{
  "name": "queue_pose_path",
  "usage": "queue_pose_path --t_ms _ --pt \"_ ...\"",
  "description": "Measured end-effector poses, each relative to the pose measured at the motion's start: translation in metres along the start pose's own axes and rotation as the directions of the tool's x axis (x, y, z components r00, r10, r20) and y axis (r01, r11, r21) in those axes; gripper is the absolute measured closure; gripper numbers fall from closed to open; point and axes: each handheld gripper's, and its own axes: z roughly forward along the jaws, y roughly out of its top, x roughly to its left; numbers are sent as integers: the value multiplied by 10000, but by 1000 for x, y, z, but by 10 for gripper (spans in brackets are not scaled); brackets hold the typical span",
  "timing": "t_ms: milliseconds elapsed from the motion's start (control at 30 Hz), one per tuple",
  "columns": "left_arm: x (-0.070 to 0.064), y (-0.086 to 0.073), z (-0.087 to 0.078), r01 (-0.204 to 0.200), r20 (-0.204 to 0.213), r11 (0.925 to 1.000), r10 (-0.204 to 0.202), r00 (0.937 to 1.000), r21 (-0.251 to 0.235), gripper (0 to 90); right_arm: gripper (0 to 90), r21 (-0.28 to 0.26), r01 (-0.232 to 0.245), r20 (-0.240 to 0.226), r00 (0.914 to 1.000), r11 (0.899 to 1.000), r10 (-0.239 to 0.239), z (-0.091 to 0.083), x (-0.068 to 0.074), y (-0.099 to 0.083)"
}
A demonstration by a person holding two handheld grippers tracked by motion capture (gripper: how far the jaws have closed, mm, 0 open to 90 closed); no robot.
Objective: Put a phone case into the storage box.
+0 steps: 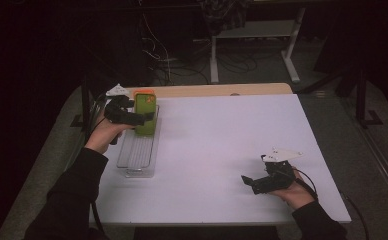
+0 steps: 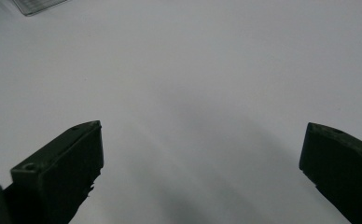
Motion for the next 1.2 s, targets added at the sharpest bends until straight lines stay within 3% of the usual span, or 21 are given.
queue_pose_path --t_ms 33,200,300,433,900,1200 --pt "-4 -1 -1 79 110 10000 -79 9999 -10 1 0 -22 -2 -16 10000 10000 2 0 0 0" --pt "-21 -6 -13 -477 511 9986 488 9975 -225 4 0 -33 -40 -24 10000 10000 40 -1 0 1" --pt "-31 -11 -17 -504 768 9982 527 9957 -314 3 0 -46 -22 -38 10000 10000 22 -1 0 1" --pt "-41 -19 -20 -834 938 9961 858 9919 -298 4 0 -55 -38 -77 10000 10000 38 -2 1 1" --pt "-57 -52 -34 -1009 1595 9943 1052 9816 -343 3 0 -189 -5 -79 10000 9998 4 -5 -2 3" --pt "-65 -74 -32 -1087 1801 9936 1125 9772 -305 3 0 -241 12 -172 9999 9997 -16 -8 -2 5"
